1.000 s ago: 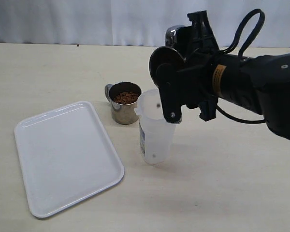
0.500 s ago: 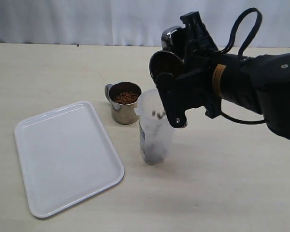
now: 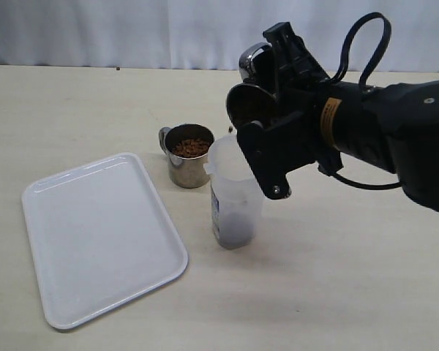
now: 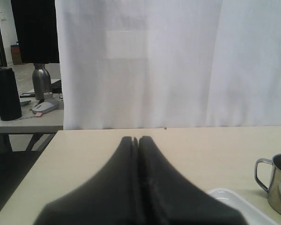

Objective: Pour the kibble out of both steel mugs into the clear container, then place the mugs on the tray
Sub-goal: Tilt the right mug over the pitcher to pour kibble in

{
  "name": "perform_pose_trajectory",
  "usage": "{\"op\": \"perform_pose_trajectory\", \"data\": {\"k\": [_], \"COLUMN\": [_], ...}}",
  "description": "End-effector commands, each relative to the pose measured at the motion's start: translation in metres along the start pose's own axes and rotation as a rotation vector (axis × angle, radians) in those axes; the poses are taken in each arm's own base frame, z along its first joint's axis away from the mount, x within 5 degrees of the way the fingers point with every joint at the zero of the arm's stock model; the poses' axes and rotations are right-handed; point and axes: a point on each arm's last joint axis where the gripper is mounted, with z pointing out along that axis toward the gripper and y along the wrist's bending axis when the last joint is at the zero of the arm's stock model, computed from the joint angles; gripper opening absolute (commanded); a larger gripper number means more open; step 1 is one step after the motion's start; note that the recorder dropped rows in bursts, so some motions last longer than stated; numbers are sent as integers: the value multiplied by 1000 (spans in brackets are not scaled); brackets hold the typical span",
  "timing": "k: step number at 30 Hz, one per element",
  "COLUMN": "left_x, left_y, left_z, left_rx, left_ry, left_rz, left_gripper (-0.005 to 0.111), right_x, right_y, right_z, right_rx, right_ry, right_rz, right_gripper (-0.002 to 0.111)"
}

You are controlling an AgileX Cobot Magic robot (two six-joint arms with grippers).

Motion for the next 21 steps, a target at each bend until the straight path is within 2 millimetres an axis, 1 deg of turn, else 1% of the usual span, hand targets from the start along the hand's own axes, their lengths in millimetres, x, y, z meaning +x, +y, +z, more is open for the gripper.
{"op": "perform_pose_trajectory", "data": {"k": [1,17,19,21], "left_x": [0,0,0,0], "left_y": [0,0,0,0], "left_z": [0,0,0,0], "left_rx": [7,7,7,7], "left_ry": [-7,-7,-7,-7], "left_rz": [-2,-2,-2,-2], "left_gripper": [0,0,0,0], "right_x": [1,0,0,-5], "right_y": [-4,-4,-4,-4], "right_z": [-1,-1,-1,-1], "right_rx": [16,16,16,17], "right_ry": [5,4,-5,-53], "right_rz": [-14,-48,-48,-52], "right_gripper": [5,5,5,5]}}
